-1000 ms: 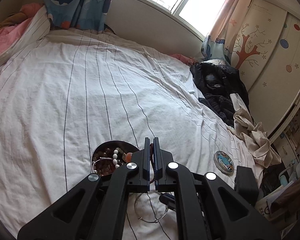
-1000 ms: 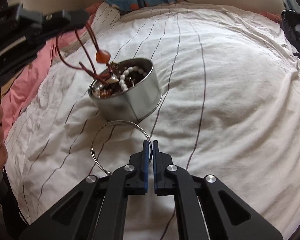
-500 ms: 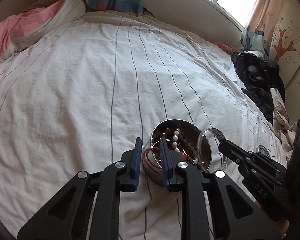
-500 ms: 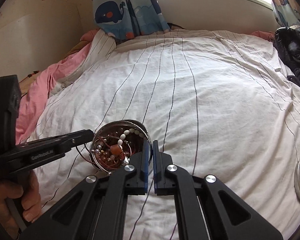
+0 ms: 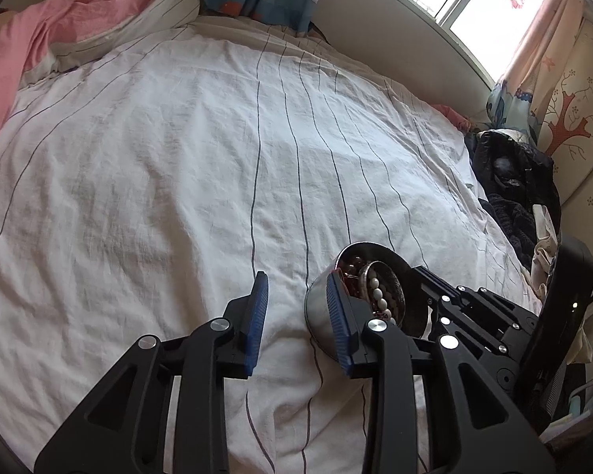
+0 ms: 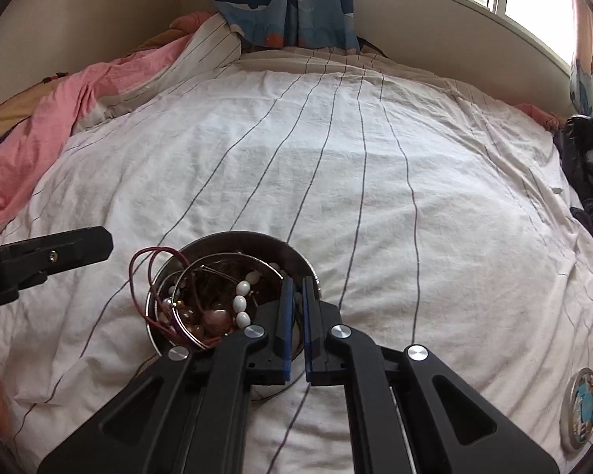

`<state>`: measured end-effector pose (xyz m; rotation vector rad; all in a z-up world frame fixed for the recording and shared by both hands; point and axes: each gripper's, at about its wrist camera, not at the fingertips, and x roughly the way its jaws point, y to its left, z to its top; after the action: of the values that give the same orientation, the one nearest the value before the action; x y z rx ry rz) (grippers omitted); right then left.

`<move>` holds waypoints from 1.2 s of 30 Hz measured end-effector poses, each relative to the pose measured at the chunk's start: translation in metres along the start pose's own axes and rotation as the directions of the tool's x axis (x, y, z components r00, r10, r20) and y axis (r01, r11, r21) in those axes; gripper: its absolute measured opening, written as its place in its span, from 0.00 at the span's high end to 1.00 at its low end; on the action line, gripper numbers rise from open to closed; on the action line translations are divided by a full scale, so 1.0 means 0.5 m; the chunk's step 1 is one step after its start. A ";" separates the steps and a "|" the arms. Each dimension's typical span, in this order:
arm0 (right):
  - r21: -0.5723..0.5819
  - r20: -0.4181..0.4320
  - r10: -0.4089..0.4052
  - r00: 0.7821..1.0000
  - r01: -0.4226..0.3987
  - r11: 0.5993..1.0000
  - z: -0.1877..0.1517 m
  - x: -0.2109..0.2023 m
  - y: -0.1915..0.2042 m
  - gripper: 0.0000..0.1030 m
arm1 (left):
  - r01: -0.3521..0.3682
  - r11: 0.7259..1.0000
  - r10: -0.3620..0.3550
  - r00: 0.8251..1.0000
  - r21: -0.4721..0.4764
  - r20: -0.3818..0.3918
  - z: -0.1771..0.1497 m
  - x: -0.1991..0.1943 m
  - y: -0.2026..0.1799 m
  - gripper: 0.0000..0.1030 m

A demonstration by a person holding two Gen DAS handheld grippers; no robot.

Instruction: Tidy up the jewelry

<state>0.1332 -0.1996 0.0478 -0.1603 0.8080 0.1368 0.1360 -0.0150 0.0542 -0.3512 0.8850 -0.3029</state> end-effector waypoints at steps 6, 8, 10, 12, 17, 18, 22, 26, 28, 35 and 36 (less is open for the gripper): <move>0.065 0.095 0.115 0.989 -0.121 0.991 -0.002 -0.040 -0.012 0.71 | -0.013 0.999 0.013 1.000 -0.032 0.023 -0.007 -0.009 0.008 0.69; 0.042 0.117 0.216 0.969 -0.222 0.974 0.002 -0.054 0.008 0.71 | -0.020 0.998 0.023 0.999 -0.064 0.044 -0.011 -0.022 0.024 0.68; -0.005 0.103 0.271 0.957 -0.272 0.962 0.004 -0.054 0.040 0.70 | -0.025 0.996 0.030 0.998 -0.087 0.059 -0.012 -0.032 0.036 0.67; -0.056 0.068 0.293 0.954 -0.289 0.956 -0.002 -0.045 0.073 0.71 | -0.033 0.995 0.039 0.997 -0.094 0.070 -0.012 -0.042 0.044 0.67; -0.069 0.025 0.302 0.953 -0.300 0.952 -0.017 -0.031 0.088 0.91 | -0.036 0.995 0.044 0.996 -0.097 0.077 -0.010 -0.052 0.053 0.65; -0.059 0.033 0.303 0.952 -0.301 0.952 -0.016 -0.033 0.084 0.92 | -0.033 0.995 0.040 0.996 -0.096 0.075 -0.010 -0.051 0.051 0.65; 0.045 0.085 0.353 0.932 -0.358 0.933 -0.009 -0.047 0.040 0.98 | -0.024 0.997 0.029 0.997 -0.079 0.070 -0.012 -0.048 0.040 0.65; 0.119 0.113 0.357 0.927 -0.370 0.922 -0.007 -0.052 -0.001 0.98 | -0.022 0.997 0.026 0.997 -0.067 0.066 -0.014 -0.046 0.031 0.65; 0.164 0.119 0.369 0.922 -0.384 0.908 -0.006 -0.051 -0.021 0.98 | -0.025 0.998 0.029 0.997 -0.063 0.065 -0.016 -0.046 0.030 0.65; 0.335 0.265 0.670 0.694 -0.718 0.611 -0.008 -0.041 -0.085 0.98 | -0.021 0.998 0.024 0.998 -0.057 0.056 -0.018 -0.040 0.021 0.65; 0.345 0.247 0.657 0.712 -0.698 0.627 -0.007 -0.035 -0.087 0.98 | -0.020 0.999 0.023 0.998 -0.050 0.051 -0.019 -0.036 0.017 0.65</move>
<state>0.1267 -0.2441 0.0621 0.5810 0.7467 0.6871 0.1184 -0.0018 0.0577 -0.3939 0.8458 -0.2513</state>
